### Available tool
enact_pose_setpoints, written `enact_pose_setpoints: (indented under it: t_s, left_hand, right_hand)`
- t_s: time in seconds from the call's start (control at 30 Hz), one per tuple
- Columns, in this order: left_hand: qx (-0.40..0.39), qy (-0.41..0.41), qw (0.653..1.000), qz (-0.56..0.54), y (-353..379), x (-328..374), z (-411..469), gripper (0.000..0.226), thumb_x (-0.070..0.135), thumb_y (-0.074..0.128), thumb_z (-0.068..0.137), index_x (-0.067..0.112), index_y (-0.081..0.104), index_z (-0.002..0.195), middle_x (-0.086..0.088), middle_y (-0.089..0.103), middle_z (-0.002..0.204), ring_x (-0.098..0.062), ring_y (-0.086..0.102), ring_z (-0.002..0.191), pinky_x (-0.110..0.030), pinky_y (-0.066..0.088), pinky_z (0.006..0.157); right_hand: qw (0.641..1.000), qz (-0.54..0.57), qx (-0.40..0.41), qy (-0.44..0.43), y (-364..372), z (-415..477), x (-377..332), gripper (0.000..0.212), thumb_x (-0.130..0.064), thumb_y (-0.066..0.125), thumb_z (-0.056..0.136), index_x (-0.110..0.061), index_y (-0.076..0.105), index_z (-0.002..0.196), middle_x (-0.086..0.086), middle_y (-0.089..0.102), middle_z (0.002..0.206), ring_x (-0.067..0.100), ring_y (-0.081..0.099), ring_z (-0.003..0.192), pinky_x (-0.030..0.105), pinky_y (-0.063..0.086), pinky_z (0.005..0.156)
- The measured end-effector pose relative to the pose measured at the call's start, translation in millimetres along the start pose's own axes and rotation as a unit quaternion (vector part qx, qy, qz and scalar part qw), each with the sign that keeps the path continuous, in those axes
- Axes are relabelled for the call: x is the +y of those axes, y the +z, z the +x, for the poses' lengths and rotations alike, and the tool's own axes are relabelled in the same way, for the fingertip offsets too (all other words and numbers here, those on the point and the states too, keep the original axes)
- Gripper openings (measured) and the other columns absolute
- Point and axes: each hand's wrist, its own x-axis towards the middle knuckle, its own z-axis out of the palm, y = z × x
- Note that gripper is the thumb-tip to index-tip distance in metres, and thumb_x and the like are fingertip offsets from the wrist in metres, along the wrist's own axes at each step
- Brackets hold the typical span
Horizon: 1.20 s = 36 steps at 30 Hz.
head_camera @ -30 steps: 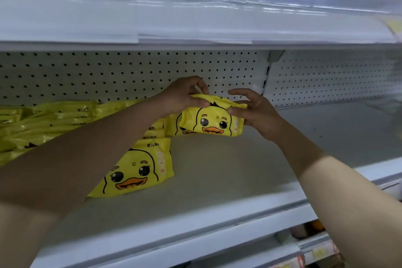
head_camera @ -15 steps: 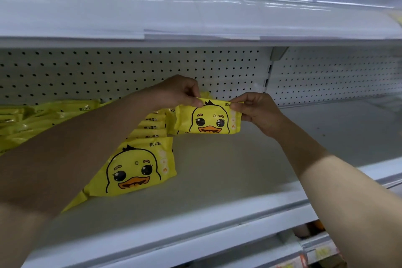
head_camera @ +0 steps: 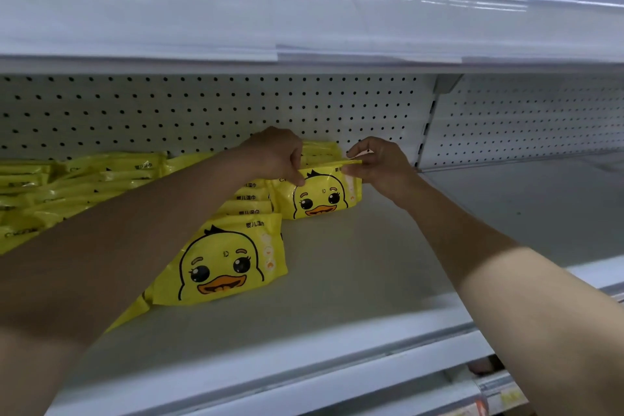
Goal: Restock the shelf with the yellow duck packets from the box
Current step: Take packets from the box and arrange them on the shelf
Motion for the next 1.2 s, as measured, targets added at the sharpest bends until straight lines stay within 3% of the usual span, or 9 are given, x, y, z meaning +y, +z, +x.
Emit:
enact_pose_setpoints:
  t_s: [0.2, 0.3, 0.4, 0.5, 0.73, 0.87, 0.93, 1.07, 1.2]
  left_hand:
    - [-0.001, -0.029, 0.992, 0.125, 4, 7, 0, 0.040, 0.045, 0.082, 0.071, 0.016, 0.066, 0.093, -0.003, 0.065, 0.097, -0.023, 0.058, 0.096, -0.035, 0.049, 0.081]
    - [0.010, -0.046, 0.985, 0.168, 7, 11, -1, 0.045, 0.050, 0.079, 0.071, 0.017, 0.064, 0.096, -0.007, 0.061, 0.100, -0.026, 0.052, 0.104, -0.036, 0.045, 0.080]
    - [0.021, -0.066, 0.981, 0.184, 7, 17, -7, 0.048, 0.051, 0.078, 0.072, 0.018, 0.060, 0.102, -0.008, 0.059, 0.109, -0.027, 0.047, 0.113, -0.037, 0.042, 0.082]
    - [0.047, -0.087, 0.983, 0.156, 2, 22, -21, 0.061, 0.050, 0.079, 0.072, 0.017, 0.055, 0.117, -0.010, 0.052, 0.122, -0.030, 0.043, 0.119, -0.039, 0.043, 0.091]
    - [0.133, -0.167, 0.976, 0.051, -21, 37, -86, 0.073, 0.043, 0.082, 0.070, 0.019, 0.049, 0.130, -0.012, 0.049, 0.125, -0.031, 0.042, 0.119, -0.041, 0.044, 0.095]
    - [0.179, -0.237, 0.955, 0.020, -29, 47, -142, 0.078, 0.039, 0.085, 0.068, 0.020, 0.047, 0.134, -0.013, 0.048, 0.130, -0.033, 0.042, 0.123, -0.044, 0.045, 0.098]
    - [0.185, -0.277, 0.943, 0.003, -28, 56, -173, 0.078, 0.036, 0.085, 0.069, 0.022, 0.046, 0.135, -0.012, 0.044, 0.134, -0.034, 0.040, 0.127, -0.042, 0.043, 0.101]
    - [0.174, -0.354, 0.919, 0.011, -12, 67, -243, 0.080, 0.040, 0.085, 0.070, 0.023, 0.044, 0.137, -0.015, 0.044, 0.131, -0.036, 0.046, 0.122, -0.041, 0.047, 0.098]
    - [0.161, -0.414, 0.896, 0.010, 9, 63, -327, 0.074, 0.039, 0.082, 0.074, 0.021, 0.045, 0.136, -0.017, 0.043, 0.133, -0.037, 0.041, 0.125, -0.043, 0.043, 0.099]
  right_hand:
    - [1.000, -0.011, -0.010, 0.020, 8, -7, 6, 0.016, -0.002, 0.079, 0.080, -0.013, 0.072, 0.090, 0.018, 0.073, 0.096, 0.025, 0.072, 0.087, 0.047, 0.059, 0.086]
    - [0.998, -0.060, 0.001, 0.004, 10, -7, 9, 0.020, -0.011, 0.082, 0.078, -0.025, 0.073, 0.090, 0.020, 0.073, 0.096, 0.034, 0.071, 0.093, 0.052, 0.058, 0.086]
    - [0.994, -0.110, 0.007, -0.001, 6, -10, 5, 0.034, -0.019, 0.083, 0.077, -0.022, 0.069, 0.108, 0.005, 0.073, 0.103, 0.019, 0.070, 0.096, 0.035, 0.056, 0.090]
    - [0.992, -0.122, 0.020, -0.017, -1, -16, -6, 0.047, -0.019, 0.084, 0.078, -0.019, 0.064, 0.121, 0.000, 0.065, 0.107, 0.014, 0.062, 0.099, 0.020, 0.049, 0.084]
    - [0.988, -0.136, -0.032, -0.069, -6, -41, -44, 0.055, -0.017, 0.083, 0.078, -0.021, 0.060, 0.128, 0.000, 0.061, 0.111, 0.013, 0.058, 0.104, 0.034, 0.050, 0.098]
    - [0.975, -0.172, -0.090, -0.104, 5, -73, -65, 0.061, -0.021, 0.080, 0.080, -0.026, 0.055, 0.134, 0.000, 0.059, 0.120, 0.013, 0.056, 0.114, 0.024, 0.049, 0.085]
    - [0.968, -0.184, -0.122, -0.117, 14, -92, -73, 0.064, -0.022, 0.081, 0.079, -0.030, 0.052, 0.136, 0.003, 0.059, 0.127, 0.015, 0.056, 0.118, 0.022, 0.048, 0.083]
    - [0.947, -0.220, -0.191, -0.134, 45, -136, -94, 0.072, -0.025, 0.083, 0.078, -0.032, 0.047, 0.140, 0.008, 0.057, 0.137, 0.026, 0.055, 0.126, 0.035, 0.049, 0.098]
    - [0.928, -0.223, -0.241, -0.173, 89, -193, -104, 0.068, -0.030, 0.079, 0.082, -0.032, 0.044, 0.140, 0.005, 0.057, 0.135, 0.026, 0.056, 0.121, 0.035, 0.050, 0.091]
